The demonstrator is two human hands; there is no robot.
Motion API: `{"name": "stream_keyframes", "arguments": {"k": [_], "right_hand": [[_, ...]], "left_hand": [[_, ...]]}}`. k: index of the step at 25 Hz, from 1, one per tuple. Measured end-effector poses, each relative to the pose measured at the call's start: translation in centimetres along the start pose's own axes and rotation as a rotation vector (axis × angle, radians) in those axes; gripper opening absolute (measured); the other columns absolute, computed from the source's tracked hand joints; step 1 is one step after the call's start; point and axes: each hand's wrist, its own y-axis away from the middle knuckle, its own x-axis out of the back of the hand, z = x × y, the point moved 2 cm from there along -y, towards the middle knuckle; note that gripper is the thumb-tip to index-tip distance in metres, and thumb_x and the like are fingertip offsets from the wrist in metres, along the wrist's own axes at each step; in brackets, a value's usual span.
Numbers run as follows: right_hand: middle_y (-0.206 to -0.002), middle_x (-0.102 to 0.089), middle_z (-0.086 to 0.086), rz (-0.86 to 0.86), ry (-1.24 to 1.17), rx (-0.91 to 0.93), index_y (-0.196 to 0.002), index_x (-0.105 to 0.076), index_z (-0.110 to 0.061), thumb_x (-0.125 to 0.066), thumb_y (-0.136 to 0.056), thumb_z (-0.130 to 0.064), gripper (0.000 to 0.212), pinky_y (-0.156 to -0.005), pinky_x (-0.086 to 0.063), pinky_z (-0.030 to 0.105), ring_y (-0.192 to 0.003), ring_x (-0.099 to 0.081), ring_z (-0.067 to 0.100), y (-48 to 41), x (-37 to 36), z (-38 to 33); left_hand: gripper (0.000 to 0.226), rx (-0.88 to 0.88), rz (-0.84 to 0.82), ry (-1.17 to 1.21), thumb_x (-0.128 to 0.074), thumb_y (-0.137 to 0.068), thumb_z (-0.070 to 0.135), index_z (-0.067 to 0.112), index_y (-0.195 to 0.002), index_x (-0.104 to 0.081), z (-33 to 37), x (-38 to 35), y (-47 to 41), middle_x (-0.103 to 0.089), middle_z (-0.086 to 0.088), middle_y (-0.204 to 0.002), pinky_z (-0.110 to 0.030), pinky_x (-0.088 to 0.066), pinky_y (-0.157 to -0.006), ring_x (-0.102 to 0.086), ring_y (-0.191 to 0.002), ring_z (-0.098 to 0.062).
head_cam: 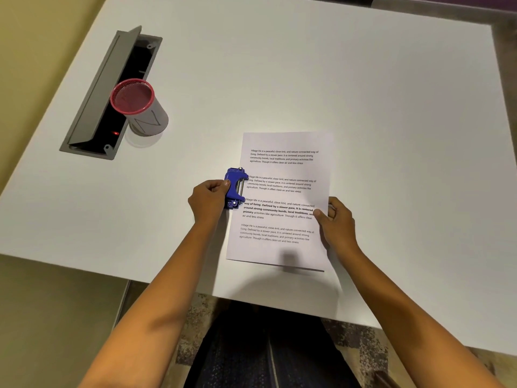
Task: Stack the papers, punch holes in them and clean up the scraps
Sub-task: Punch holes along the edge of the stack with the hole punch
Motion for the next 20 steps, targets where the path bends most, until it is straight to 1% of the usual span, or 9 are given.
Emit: {"name": "stream_keyframes", "arguments": {"k": [5, 9, 13, 17, 20], "right_hand": [[-0.104, -0.066, -0.007, 0.011, 0.007, 0.001, -0.114, -0.061, -0.011, -0.061, -0.089, -0.006, 0.026, -0.061, -0.040, -0.006, -0.089, -0.063, 0.010, 0.1, -0.6, 0.0], [-0.104, -0.066, -0.008, 0.014, 0.011, 0.002, -0.113, -0.060, -0.012, -0.061, -0.089, -0.007, 0.025, -0.063, -0.042, -0.004, -0.089, -0.063, 0.011, 0.1, -0.6, 0.0], [-0.106, -0.065, -0.007, 0.036, 0.005, -0.012, -0.115, -0.059, -0.011, -0.060, -0.090, -0.007, 0.026, -0.061, -0.041, -0.005, -0.091, -0.062, 0.011, 0.0, -0.8, 0.0], [-0.108, -0.066, -0.004, 0.063, -0.016, -0.011, -0.114, -0.059, -0.010, -0.059, -0.090, -0.005, 0.024, -0.060, -0.041, -0.006, -0.089, -0.062, 0.011, 0.1, -1.2, -0.2], [-0.106, -0.065, -0.006, 0.057, -0.011, -0.004, -0.115, -0.059, -0.010, -0.060, -0.090, -0.005, 0.025, -0.060, -0.040, -0.006, -0.088, -0.062, 0.010, 0.1, -1.2, -0.3]], "left_hand": [[0.016, -0.001, 0.003, 0.006, -0.067, -0.089, 0.029, 0.016, -0.097, -0.070, -0.1, 0.0, -0.2, -0.061, 0.015, -0.071, -0.028, -0.047, -0.075, -0.056, -0.068, -0.008], [0.010, 0.001, -0.003, 0.005, -0.068, -0.088, 0.029, 0.020, -0.092, -0.067, -0.2, 0.0, -0.4, -0.063, 0.010, -0.077, -0.031, -0.050, -0.082, -0.058, -0.076, -0.012], [0.009, -0.005, -0.006, -0.002, -0.068, -0.088, 0.030, 0.021, -0.091, -0.066, -0.2, 0.1, -0.4, -0.064, 0.009, -0.078, -0.030, -0.050, -0.080, -0.059, -0.077, -0.013], [0.017, -0.009, -0.003, -0.021, -0.067, -0.089, 0.030, 0.016, -0.098, -0.070, -0.1, 0.0, -0.4, -0.065, 0.006, -0.082, -0.027, -0.048, -0.077, -0.057, -0.073, -0.012], [0.017, -0.006, -0.004, -0.019, -0.067, -0.089, 0.029, 0.015, -0.099, -0.070, 0.0, 0.0, -0.4, -0.064, 0.005, -0.081, -0.028, -0.049, -0.079, -0.057, -0.073, -0.013]]}}
